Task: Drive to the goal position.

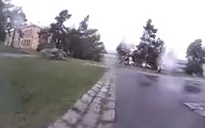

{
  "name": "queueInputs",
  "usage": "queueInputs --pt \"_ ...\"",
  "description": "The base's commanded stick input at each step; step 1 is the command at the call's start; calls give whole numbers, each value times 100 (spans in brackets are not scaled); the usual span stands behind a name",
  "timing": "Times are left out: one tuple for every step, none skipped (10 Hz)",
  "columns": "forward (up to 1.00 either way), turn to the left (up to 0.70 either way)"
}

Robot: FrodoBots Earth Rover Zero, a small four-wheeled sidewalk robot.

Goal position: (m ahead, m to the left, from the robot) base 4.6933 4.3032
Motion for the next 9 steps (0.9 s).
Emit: queueInputs --pt "45 0" --pt "45 0" --pt "45 0" --pt "45 0" --pt "45 0" --pt "45 0" --pt "45 0" --pt "45 0" --pt "45 0"
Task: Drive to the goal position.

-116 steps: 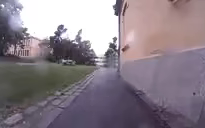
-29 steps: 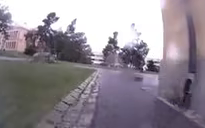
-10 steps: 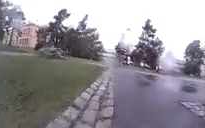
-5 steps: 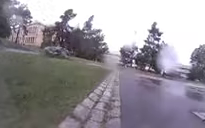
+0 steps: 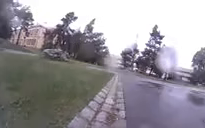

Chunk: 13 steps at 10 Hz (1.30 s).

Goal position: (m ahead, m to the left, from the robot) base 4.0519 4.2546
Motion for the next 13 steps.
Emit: queueInputs --pt "45 0" --pt "45 0" --pt "45 0" --pt "45 0" --pt "45 0" --pt "45 0" --pt "45 0" --pt "45 0" --pt "45 11" --pt "45 24" --pt "45 27" --pt "45 27" --pt "45 27"
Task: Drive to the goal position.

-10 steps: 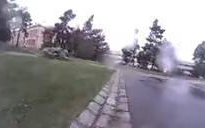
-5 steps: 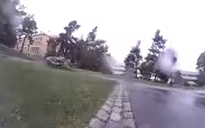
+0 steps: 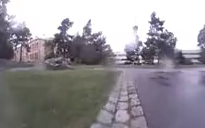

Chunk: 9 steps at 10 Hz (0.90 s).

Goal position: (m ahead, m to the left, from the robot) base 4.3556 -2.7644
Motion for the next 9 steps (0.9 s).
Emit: queueInputs --pt "45 27" --pt "45 27" --pt "45 27" --pt "45 6" --pt "45 0" --pt "45 0" --pt "45 0" --pt "45 0" --pt "45 0"
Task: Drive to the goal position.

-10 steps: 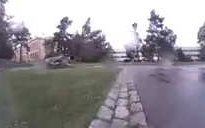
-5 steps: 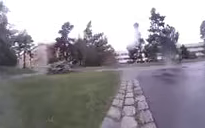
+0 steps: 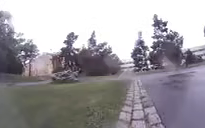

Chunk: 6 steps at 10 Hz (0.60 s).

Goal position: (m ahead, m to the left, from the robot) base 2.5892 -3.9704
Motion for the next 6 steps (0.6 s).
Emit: queueInputs --pt "45 0" --pt "45 17" --pt "45 27" --pt "45 27" --pt "45 27" --pt "45 27"
